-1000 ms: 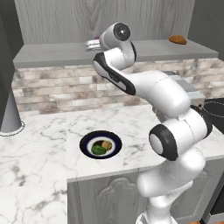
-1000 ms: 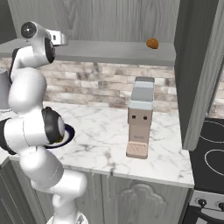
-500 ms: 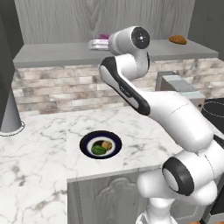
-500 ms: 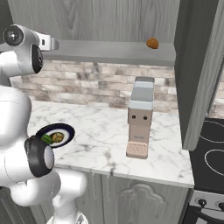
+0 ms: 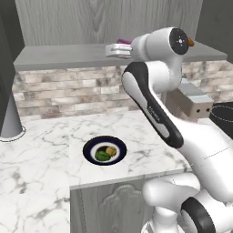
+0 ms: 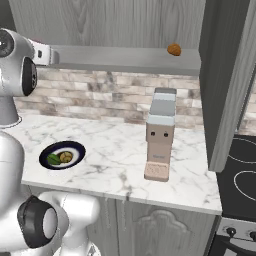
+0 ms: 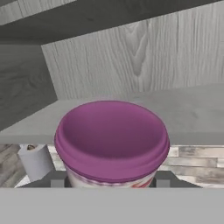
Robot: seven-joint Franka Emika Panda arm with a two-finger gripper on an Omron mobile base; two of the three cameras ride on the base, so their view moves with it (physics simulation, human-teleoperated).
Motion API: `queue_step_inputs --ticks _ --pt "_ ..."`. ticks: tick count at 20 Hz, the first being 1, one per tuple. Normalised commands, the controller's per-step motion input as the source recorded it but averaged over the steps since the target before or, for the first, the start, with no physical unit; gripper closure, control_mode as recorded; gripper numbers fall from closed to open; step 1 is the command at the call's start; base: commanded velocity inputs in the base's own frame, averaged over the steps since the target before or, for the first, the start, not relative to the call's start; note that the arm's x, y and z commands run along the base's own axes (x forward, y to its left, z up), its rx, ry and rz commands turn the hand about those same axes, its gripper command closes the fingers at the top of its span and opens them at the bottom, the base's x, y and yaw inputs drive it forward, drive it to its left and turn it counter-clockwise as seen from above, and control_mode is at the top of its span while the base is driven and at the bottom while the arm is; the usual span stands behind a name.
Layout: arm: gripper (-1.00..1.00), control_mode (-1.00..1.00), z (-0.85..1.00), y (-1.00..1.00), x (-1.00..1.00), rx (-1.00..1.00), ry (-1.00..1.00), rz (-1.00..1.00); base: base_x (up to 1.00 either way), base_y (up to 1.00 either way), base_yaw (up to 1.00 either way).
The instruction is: Pick the avocado and bread from the counter and place them on the plate. Then pick the jam from the cabinet and place it next to the plate. Lastly close the cabinet door.
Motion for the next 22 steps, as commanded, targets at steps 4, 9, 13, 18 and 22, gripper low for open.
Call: queue_step_inputs --ticks 4,9,13,18,22 --pt "1.0 -1.0 -0.13 -0.39 -1.0 -0.02 0.05 0.01 0.0 0.0 0.0" --pt "1.0 -1.0 -0.14 -0.41 -0.99 -0.03 0.09 0.03 0.0 0.0 0.0" --pt "1.0 -1.0 -0.24 -0.47 -0.79 -0.04 0.09 0.08 0.0 0.0 0.0" --pt "1.0 -1.0 -0.37 -0.51 -0.3 -0.02 0.08 0.12 0.0 0.0 0.0" --pt "1.0 -1.0 -0.48 -0.33 0.0 -0.05 0.06 0.13 0.0 0.0 0.0"
